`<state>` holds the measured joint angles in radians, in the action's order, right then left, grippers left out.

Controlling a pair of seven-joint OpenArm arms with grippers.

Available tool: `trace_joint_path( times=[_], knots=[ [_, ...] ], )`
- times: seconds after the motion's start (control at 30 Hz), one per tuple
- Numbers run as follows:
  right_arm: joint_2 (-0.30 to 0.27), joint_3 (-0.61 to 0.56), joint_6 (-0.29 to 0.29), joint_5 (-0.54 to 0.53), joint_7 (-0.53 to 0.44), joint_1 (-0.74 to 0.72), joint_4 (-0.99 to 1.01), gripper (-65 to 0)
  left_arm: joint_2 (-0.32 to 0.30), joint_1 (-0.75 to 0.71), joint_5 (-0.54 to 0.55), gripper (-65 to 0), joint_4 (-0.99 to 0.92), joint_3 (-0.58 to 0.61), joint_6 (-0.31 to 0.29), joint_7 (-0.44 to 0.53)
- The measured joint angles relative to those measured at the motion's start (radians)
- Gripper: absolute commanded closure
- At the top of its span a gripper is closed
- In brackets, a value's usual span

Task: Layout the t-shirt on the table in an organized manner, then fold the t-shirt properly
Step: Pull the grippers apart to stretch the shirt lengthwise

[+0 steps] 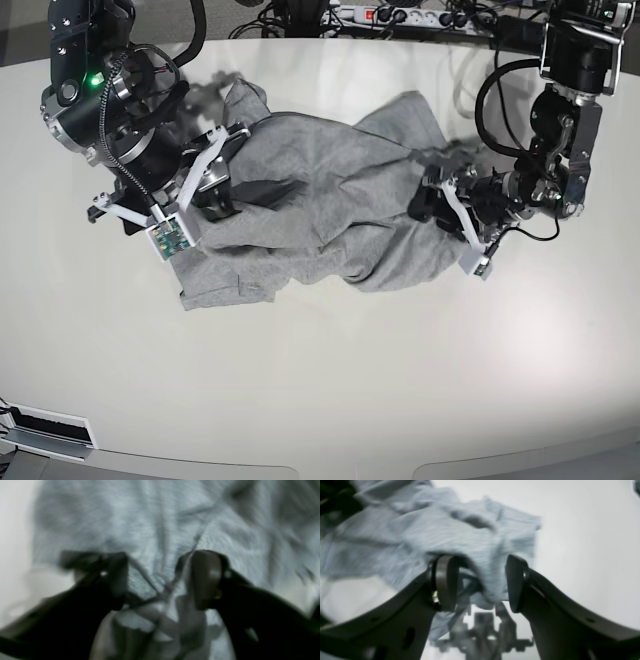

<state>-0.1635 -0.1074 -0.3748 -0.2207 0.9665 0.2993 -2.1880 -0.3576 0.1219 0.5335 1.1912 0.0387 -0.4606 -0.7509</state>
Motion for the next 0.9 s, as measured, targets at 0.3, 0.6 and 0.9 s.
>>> trace_joint_path(
  times=[0.3,0.6,0.9],
  knots=[
    [0.000,0.000,-0.150,-0.114,0.057,0.076,0.000,-33.2,0.033,0.009,-0.063,0.0,0.000,-0.002,0.038,0.007],
    [-0.002,0.000,-0.243,-0.237,0.141,0.166,0.017,-33.2,0.016,0.025,-0.063,0.0,0.000,-0.001,0.035,-0.026],
    [-0.002,-0.016,-0.216,-0.153,-0.037,0.111,0.340,-33.2,-0.020,0.069,-0.061,0.0,0.000,-0.001,0.038,-0.080]
  ],
)
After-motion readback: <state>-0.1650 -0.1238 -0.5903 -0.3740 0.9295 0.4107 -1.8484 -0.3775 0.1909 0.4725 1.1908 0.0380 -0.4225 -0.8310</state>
